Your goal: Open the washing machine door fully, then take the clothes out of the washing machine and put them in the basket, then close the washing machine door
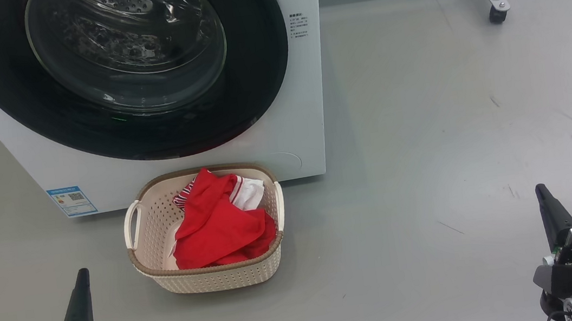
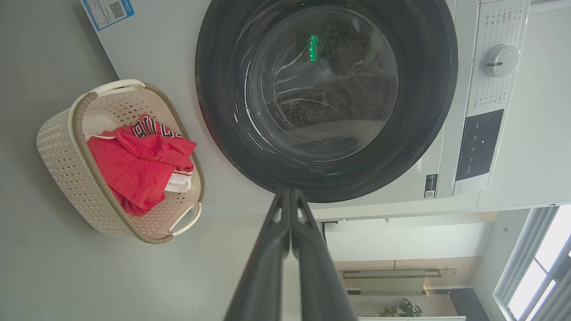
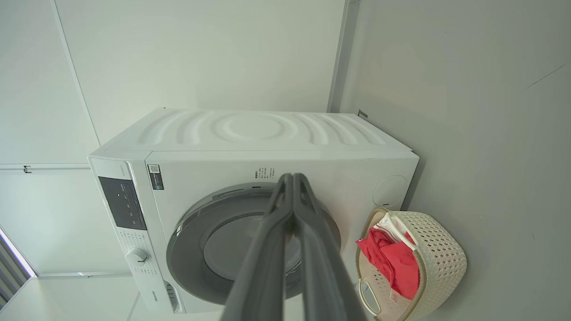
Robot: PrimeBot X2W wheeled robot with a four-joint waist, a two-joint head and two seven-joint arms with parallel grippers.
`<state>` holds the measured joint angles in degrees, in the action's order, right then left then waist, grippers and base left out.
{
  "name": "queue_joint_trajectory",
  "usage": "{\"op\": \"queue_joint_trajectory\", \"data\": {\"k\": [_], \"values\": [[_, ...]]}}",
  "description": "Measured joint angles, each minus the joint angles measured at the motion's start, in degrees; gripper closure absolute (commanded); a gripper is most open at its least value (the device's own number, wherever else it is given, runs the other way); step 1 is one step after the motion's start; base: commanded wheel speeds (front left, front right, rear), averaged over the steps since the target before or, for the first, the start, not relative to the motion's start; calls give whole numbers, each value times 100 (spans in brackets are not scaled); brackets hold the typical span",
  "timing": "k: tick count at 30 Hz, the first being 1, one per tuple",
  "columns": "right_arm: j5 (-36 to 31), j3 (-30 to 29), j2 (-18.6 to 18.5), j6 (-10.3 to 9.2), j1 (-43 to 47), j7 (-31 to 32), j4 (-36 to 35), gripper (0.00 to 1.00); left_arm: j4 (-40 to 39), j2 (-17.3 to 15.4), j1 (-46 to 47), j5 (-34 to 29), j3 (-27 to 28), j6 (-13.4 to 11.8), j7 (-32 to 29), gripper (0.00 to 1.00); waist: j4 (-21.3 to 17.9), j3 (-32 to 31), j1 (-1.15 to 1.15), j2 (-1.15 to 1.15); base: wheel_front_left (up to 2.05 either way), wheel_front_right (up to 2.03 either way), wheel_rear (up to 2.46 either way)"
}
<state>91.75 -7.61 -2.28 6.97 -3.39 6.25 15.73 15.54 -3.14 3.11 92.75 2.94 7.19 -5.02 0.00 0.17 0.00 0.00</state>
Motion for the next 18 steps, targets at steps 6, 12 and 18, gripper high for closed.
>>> {"op": "queue_joint_trajectory", "data": {"k": [6,12,18], "values": [[0,-1,0,0,0,0,0,100,0,0,0,0,0,0,0,100,0,0,0,0,0,0,0],[0,-1,0,0,0,0,0,100,0,0,1,0,3,-1,0,100,0,0,0,0,0,0,0],[0,-1,0,0,0,0,0,100,0,1,1,0,4,0,0,100,0,0,0,0,0,0,0]]}}
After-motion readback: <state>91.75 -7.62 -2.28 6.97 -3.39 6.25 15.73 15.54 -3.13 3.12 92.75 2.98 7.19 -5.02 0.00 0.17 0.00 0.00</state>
